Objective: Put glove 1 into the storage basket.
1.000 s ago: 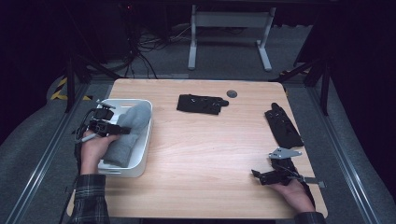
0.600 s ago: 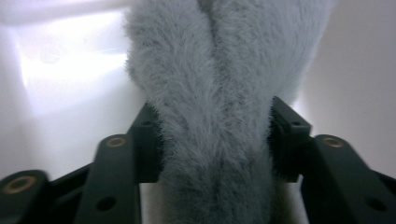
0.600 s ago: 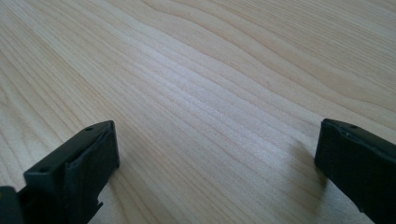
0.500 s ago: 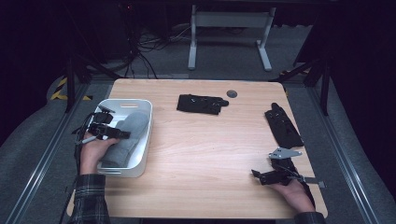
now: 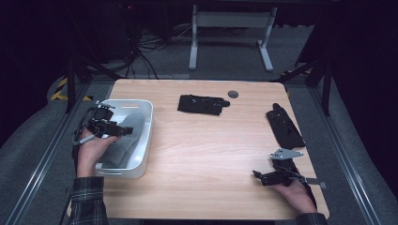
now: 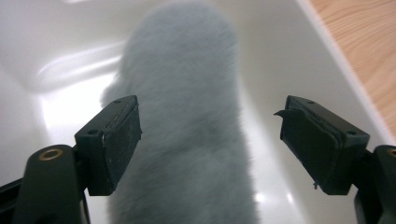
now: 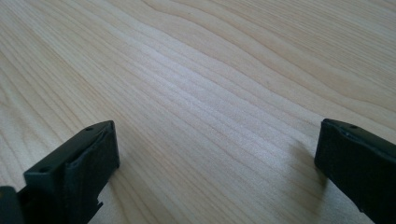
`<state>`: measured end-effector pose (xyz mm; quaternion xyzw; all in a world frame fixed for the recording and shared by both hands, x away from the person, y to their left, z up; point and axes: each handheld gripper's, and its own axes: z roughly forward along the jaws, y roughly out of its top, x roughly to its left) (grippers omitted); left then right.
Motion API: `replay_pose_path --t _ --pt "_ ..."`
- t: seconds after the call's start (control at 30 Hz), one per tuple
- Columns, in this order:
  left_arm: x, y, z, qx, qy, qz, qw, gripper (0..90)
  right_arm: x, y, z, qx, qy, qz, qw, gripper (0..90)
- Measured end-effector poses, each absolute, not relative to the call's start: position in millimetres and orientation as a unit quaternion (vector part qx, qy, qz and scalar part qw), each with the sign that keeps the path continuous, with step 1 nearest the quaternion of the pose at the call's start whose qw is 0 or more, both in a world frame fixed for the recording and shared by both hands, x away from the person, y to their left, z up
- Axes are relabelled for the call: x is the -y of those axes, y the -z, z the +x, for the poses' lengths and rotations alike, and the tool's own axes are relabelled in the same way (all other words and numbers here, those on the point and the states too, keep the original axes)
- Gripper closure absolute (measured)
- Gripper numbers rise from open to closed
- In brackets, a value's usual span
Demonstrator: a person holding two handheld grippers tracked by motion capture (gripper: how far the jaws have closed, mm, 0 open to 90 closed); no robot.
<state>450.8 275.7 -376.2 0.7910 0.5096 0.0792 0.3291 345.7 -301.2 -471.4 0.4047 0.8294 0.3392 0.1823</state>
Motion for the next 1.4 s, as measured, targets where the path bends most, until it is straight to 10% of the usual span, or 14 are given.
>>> replay_pose_path --t 0.77,1.4 --pt "-197 342 421 -0.406 -0.075 0.804 0.429 14.6 301 471 346 -0.83 -0.339 0.403 0.182 0.1" --pt "-97 383 390 -0.32 -0.08 0.853 0.405 12.2 301 471 346 -0.831 -0.34 0.402 0.181 0.0"
